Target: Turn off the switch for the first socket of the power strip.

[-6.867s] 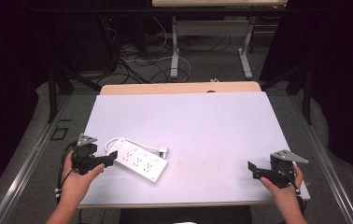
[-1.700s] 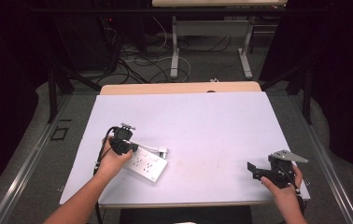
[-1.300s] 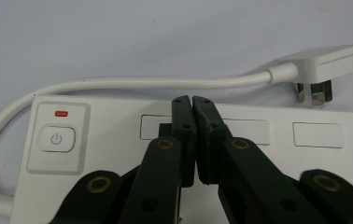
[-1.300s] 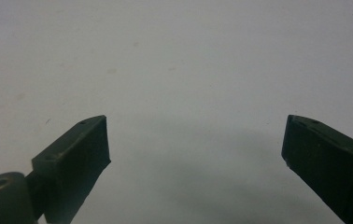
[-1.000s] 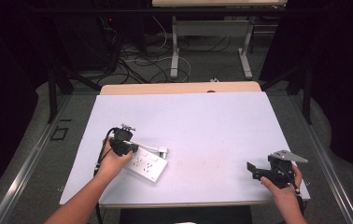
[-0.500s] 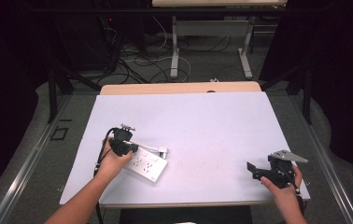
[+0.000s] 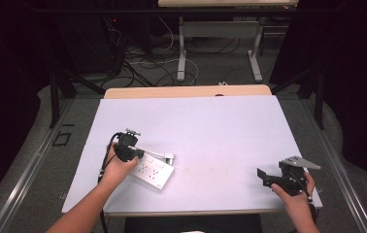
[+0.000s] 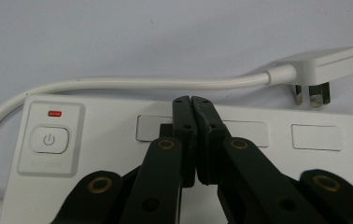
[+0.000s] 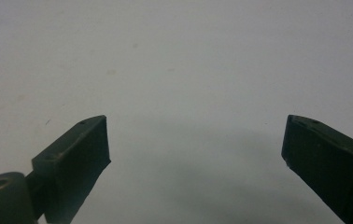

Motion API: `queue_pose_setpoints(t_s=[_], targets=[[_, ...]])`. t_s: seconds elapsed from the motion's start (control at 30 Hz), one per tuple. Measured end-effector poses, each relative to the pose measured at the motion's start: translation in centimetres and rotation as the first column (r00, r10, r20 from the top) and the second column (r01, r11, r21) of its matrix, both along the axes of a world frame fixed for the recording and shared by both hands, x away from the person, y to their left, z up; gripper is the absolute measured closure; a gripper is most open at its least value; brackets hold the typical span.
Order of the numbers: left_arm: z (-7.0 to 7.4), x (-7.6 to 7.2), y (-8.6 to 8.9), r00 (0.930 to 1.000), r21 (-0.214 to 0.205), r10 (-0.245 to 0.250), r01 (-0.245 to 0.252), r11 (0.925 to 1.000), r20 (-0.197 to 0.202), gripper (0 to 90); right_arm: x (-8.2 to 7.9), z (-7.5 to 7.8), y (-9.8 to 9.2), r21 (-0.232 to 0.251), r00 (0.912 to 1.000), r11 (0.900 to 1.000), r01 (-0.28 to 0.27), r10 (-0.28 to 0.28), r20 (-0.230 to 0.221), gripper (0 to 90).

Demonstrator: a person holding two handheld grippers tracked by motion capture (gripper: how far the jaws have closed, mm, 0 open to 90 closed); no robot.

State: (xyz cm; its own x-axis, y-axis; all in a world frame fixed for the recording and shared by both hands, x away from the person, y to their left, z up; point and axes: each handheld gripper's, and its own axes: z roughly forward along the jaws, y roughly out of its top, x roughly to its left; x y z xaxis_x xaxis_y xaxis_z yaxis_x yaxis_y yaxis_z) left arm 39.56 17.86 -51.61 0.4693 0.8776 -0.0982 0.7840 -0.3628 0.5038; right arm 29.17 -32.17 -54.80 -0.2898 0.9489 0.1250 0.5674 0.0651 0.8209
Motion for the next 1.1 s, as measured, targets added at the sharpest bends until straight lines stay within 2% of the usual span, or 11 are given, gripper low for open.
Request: queue_pose_setpoints(t_s=[0.23,0.4,0.43,0.47,0.7,0.93,1.1], targets=[[0.1,-0.1,-0.2,0.9999,0.010,-0.015,0.015,0.9998,0.003,84.3,0.1,0.0,0.0,0.002,1.0000,1.0000,-0.001,0.001,0.003,7.1],[0.3,-0.4,-0.2,1.0000,-0.001,-0.008,0.008,1.0000,0.002,80.8,0.0,0.0,0.1,0.006,1.0000,1.0000,-0.002,0.002,0.000,7.1],[0.4,-0.3,-0.1,0.9997,0.003,-0.021,0.021,0.9998,0.010,80.0,0.0,0.1,0.0,0.003,0.9999,0.9999,-0.011,0.011,-0.004,7.1],[0.4,-0.4,-0.1,0.9999,0.003,-0.010,0.010,0.9999,0.006,79.0,0.1,0.0,0.0,0.003,1.0000,1.0000,-0.002,0.002,0.003,7.1],[1.0,-0.5,0.0,0.9997,-0.009,-0.010,0.010,0.9999,0.022,71.4,0.0,0.1,0.0,0.008,1.0000,0.9999,-0.006,0.006,-0.004,7.1],[1.4,-0.7,0.2,0.9998,-0.023,-0.012,0.013,0.9997,0.016,64.9,0.0,0.0,0.1,0.006,1.0000,1.0000,-0.001,0.001,-0.001,7.1],[1.7,-0.8,0.4,0.9996,-0.035,-0.005,0.006,0.9994,0.027,57.3,-0.1,0.0,0.0,0.005,1.0000,1.0000,0.000,0.000,-0.005,7.1]])
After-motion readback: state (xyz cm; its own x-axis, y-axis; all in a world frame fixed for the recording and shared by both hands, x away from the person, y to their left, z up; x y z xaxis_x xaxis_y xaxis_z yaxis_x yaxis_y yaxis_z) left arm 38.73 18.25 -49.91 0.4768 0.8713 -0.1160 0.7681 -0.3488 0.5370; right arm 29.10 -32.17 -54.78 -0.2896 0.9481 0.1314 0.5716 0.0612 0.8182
